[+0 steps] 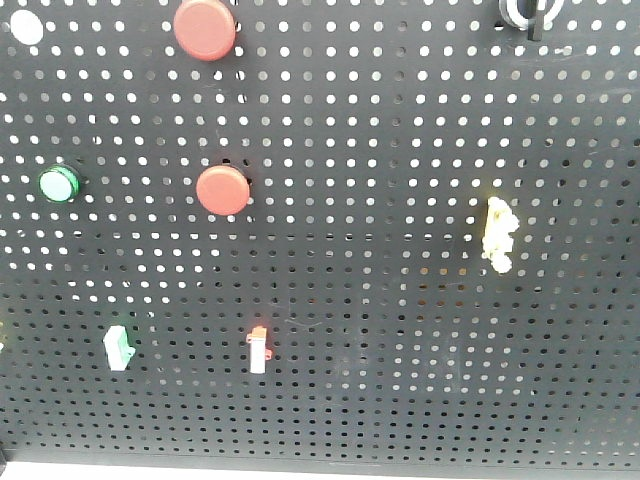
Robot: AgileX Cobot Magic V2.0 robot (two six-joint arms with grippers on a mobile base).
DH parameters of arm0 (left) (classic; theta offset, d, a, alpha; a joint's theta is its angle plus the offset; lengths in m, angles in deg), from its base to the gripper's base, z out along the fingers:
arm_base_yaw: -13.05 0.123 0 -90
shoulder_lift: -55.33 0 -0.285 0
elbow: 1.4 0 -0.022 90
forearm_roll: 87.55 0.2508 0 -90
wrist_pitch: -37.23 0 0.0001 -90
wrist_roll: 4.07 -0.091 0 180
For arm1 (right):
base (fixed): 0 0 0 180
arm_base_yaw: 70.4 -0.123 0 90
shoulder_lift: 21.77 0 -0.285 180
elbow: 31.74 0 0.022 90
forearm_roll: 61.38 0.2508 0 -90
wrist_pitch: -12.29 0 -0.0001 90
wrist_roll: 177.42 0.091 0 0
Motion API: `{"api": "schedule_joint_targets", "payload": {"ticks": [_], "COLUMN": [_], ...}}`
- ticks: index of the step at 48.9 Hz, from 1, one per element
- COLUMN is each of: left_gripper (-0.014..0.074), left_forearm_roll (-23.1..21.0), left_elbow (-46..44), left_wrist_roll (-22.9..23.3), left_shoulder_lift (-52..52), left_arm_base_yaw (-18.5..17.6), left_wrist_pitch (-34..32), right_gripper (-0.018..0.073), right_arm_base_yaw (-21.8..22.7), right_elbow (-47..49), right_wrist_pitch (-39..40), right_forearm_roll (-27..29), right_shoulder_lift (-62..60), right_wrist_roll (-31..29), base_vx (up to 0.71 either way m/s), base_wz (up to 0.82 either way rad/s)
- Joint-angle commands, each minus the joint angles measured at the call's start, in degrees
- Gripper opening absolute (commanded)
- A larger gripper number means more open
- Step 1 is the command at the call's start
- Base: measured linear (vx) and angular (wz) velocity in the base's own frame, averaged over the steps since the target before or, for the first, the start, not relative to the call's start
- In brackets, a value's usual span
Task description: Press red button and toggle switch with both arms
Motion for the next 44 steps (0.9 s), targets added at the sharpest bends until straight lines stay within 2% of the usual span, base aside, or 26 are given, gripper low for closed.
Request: {"api": "schedule_joint_targets", "payload": {"ticks": [1, 8, 15, 20, 21, 23, 28, 33, 37, 44], "left_gripper": [0.0002, 0.0002, 0.0002, 0.0002, 0.0002, 0.0002, 0.0002, 0.0002, 0.0002, 0.0002], "left_forearm_roll": [-0.6, -0.7, -2.8, -2.8, -9.5, -13.6, -28.0, -39.1, -42.7, -42.1], "left_elbow": [-12.5, -21.5, -23.8, -23.8, -24.0, -24.4, -26.8, -31.6, -36.1, -43.3], "left_wrist_roll": [-0.8, -0.8, 0.9, 0.7, -5.1, -8.8, -21.9, -33.0, -36.2, -37.3], "left_shoulder_lift": [8.0, 14.1, 15.2, 17.0, 23.1, 25.5, 31.0, 36.4, 41.1, 46.7], "left_arm_base_yaw": [0.2, 0.2, 0.2, 0.2, -0.4, -1.0, -3.3, -4.9, -4.9, -4.9], "left_wrist_pitch": [1.9, 1.4, 3.8, 10.9, 19.0, 19.3, 18.1, 18.1, 18.1, 18.0], "right_gripper": [-0.0003, -0.0003, -0.0003, -0.0003, -0.0003, -0.0003, -0.0003, -0.0003, -0.0003, -0.0003], "right_arm_base_yaw": [0.3, 0.3, 0.3, 0.3, 0.3, 0.3, 0.3, 0.3, 0.3, 0.3], "right_elbow": [10.1, 16.9, 17.8, 17.8, 17.8, 17.8, 17.8, 17.8, 17.8, 17.8], "right_wrist_pitch": [-2.3, -6.4, -5.6, -6.1, -6.3, -6.3, -6.7, -7.7, -8.5, -8.8], "right_forearm_roll": [-0.4, -0.1, 0.9, 3.0, 3.3, 3.3, 3.3, 3.3, 3.3, 3.1], "right_shoulder_lift": [7.2, 12.3, 13.7, 13.7, 13.7, 13.7, 13.7, 13.7, 13.7, 13.7], "right_wrist_roll": [-0.8, -0.8, -0.7, -0.7, -0.8, -0.8, -0.9, -2.1, -2.6, -2.7], "base_vx": [0.0, 0.0, 0.0, 0.0, 0.0, 0.0, 0.0, 0.0, 0.0, 0.0], "base_wz": [0.0, 0.0, 0.0, 0.0, 0.0, 0.0, 0.0, 0.0, 0.0, 0.0]}}
